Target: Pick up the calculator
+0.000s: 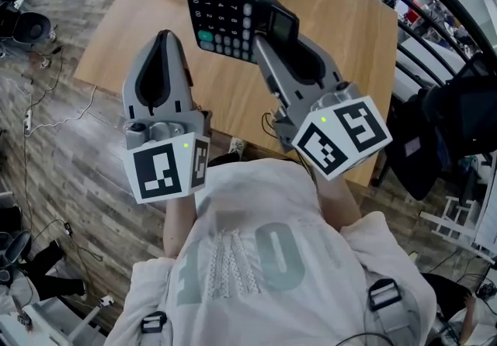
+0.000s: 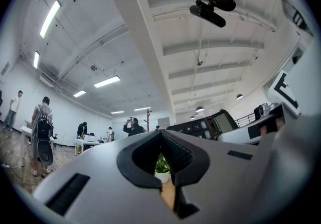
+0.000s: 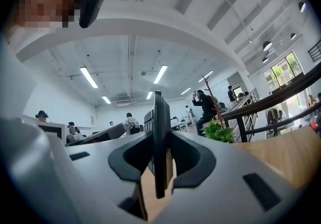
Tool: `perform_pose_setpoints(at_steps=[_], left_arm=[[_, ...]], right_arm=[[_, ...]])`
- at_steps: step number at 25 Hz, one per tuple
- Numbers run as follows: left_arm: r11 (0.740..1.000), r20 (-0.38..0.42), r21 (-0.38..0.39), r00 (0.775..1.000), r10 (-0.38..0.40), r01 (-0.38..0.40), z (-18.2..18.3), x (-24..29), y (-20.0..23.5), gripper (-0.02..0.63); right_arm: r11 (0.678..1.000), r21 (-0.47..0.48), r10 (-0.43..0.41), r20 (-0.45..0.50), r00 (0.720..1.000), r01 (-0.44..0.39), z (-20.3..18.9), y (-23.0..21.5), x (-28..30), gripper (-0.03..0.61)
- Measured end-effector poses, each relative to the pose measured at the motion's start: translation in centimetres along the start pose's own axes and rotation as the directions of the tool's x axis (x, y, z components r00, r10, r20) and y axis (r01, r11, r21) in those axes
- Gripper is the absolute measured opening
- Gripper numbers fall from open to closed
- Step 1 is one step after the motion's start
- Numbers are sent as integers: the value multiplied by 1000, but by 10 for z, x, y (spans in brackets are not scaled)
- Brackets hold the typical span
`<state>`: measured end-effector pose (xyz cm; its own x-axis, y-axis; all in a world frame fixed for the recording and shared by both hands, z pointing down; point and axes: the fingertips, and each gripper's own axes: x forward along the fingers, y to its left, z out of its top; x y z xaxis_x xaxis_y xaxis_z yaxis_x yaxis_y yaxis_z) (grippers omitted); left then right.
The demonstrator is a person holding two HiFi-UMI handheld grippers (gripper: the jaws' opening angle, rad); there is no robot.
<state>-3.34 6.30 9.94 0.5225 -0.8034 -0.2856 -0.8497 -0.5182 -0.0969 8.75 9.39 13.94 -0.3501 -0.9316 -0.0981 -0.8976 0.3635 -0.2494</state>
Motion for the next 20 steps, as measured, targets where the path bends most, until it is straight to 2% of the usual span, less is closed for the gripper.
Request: perform_pose_setpoints(at_steps=[9, 20], left_arm=[[1000, -10, 1, 1000, 6, -6, -5, 4, 3, 9], [1000, -20, 0, 1000, 10, -10, -10, 9, 4, 9]], right_arm=[[1000, 15, 1, -8, 1000, 0, -4, -4, 4, 107], [1000, -13, -1, -31, 1000, 1, -2, -11, 9, 107]])
